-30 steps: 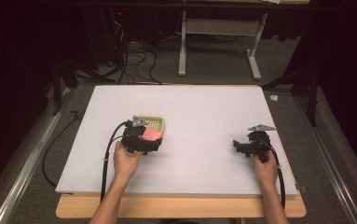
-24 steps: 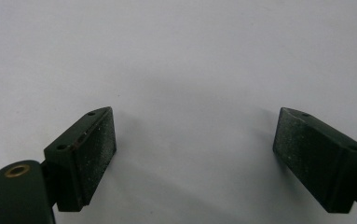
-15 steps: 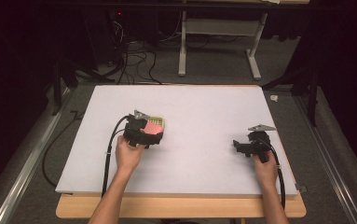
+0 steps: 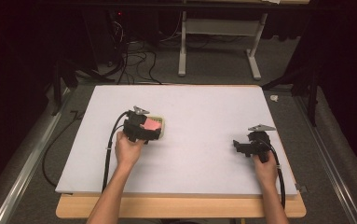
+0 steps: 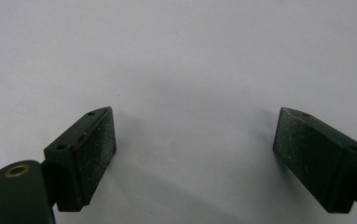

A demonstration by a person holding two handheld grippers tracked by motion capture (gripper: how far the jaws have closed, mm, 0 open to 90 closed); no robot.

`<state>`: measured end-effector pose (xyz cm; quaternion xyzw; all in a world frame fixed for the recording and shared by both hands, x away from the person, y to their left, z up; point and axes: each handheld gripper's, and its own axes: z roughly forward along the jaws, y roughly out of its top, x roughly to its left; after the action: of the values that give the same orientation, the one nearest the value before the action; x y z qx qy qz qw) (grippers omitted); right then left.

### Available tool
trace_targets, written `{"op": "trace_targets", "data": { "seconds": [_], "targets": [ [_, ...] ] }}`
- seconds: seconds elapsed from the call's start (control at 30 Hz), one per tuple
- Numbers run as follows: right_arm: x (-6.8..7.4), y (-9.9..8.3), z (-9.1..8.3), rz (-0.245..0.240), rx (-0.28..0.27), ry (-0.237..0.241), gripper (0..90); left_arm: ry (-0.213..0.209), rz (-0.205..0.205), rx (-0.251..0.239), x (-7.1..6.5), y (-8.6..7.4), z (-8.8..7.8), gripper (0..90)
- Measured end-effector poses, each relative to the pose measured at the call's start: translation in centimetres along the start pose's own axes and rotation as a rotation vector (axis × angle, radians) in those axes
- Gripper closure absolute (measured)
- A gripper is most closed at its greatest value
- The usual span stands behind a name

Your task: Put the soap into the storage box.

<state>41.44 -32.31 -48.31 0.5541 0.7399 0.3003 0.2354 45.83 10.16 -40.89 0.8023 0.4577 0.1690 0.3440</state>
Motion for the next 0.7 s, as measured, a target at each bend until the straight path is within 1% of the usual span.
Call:
{"op": "trace_targets", "data": {
  "seconds": [0.1, 0.17, 0.23, 0.3, 0.33, 0.47, 0.53, 0.57, 0.63, 0.67, 0.7],
  "targets": [
    [0.0, 0.0, 0.0, 0.001, 0.000, 0.000, 13.6, 0.003, -0.011, -0.003, 0.2, 0.0, 0.2, 14.0],
    [0.0, 0.0, 0.0, 0.001, 0.000, 0.000, 13.6, 0.005, -0.015, 0.000, 0.2, 0.0, 0.4, 14.0],
    [0.0, 0.0, 0.0, 0.001, 0.000, 0.001, 13.6, 0.003, -0.034, 0.008, 0.6, 0.1, 1.0, 14.0],
    [0.0, 0.0, 0.0, 0.001, 0.000, 0.000, 13.6, 0.003, -0.037, 0.014, 0.7, 0.1, 1.1, 14.0],
    [0.0, 0.0, 0.0, 0.001, 0.000, 0.000, 13.6, 0.011, -0.036, 0.022, 0.7, 0.3, 1.4, 14.0],
    [0.0, 0.0, 0.0, 0.001, 0.000, 0.000, 13.6, 0.016, -0.035, 0.032, 0.7, 1.0, 1.9, 14.0],
    [0.0, 0.0, 0.0, 0.001, 0.000, 0.001, 13.6, 0.012, -0.051, 0.024, 0.9, 1.2, 2.1, 14.0],
    [0.0, 0.0, 0.0, 0.001, 0.000, 0.000, 13.6, 0.012, -0.059, 0.029, 1.0, 1.3, 2.2, 14.0],
    [0.0, 0.0, 0.0, 0.001, 0.000, 0.000, 13.6, 0.018, -0.058, 0.034, 1.0, 1.4, 2.4, 14.0],
    [0.0, 0.0, 0.0, 0.001, 0.000, 0.000, 13.6, 0.031, -0.059, 0.045, 1.1, 1.6, 2.7, 14.0],
    [0.0, 0.0, 0.0, 0.001, 0.000, 0.001, 13.6, 0.033, -0.064, 0.047, 1.2, 1.6, 2.9, 14.0]
  ]
}}
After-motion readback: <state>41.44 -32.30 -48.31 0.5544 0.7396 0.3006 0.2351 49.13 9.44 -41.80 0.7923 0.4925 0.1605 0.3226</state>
